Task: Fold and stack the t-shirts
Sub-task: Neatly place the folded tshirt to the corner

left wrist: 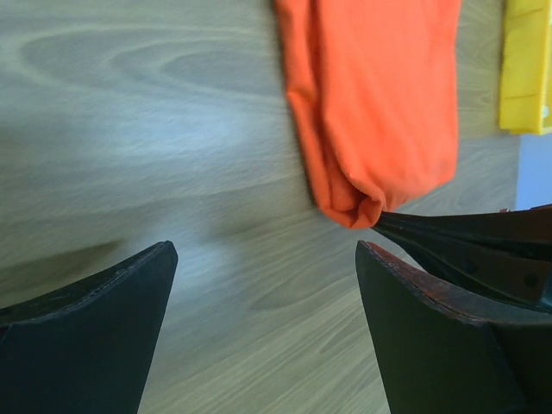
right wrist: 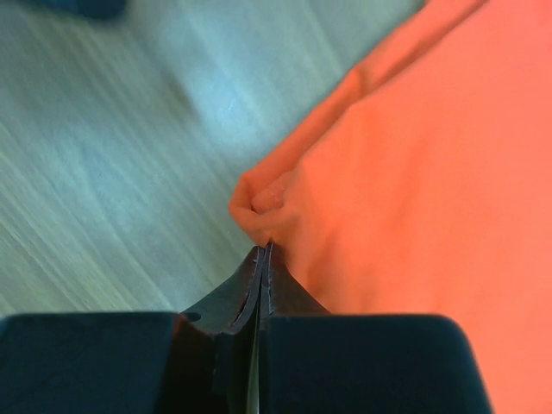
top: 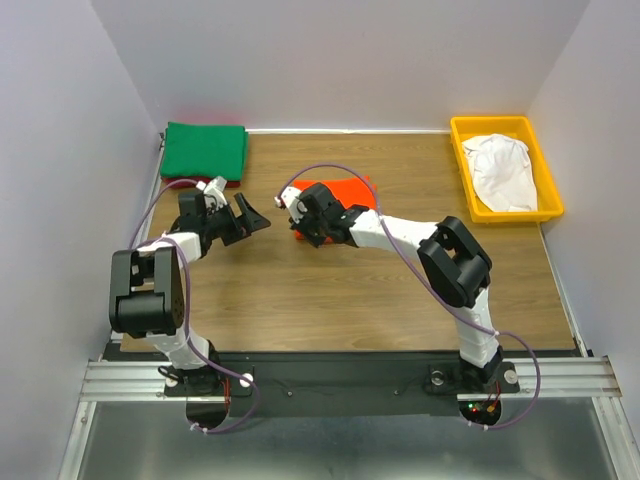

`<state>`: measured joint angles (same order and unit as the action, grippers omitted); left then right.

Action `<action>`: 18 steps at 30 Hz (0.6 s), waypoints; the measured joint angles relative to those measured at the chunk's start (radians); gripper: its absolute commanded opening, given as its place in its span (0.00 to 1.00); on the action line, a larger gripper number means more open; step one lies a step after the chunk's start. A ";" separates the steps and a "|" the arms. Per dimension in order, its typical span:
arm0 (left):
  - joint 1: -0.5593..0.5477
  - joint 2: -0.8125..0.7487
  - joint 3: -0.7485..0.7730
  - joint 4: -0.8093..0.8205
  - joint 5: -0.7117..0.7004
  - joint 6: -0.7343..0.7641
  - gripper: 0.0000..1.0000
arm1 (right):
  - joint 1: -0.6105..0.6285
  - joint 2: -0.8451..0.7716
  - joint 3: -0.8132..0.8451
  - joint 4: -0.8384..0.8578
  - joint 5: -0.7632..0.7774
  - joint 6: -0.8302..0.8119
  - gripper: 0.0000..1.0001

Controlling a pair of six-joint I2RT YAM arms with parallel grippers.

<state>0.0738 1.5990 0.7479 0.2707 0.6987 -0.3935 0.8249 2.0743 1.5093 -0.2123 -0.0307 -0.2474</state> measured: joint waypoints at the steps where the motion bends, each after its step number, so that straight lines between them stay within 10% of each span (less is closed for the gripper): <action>1: -0.019 0.004 0.000 0.029 0.000 -0.020 0.97 | -0.003 -0.005 0.007 0.000 -0.009 0.004 0.01; 18: -0.230 0.261 0.029 0.443 -0.038 -0.419 0.97 | -0.028 -0.022 0.027 -0.001 -0.097 0.040 0.00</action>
<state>-0.1558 1.8599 0.7769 0.7136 0.6605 -0.8127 0.7971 2.0521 1.5364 -0.2131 -0.1280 -0.2077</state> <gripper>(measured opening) 0.967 0.014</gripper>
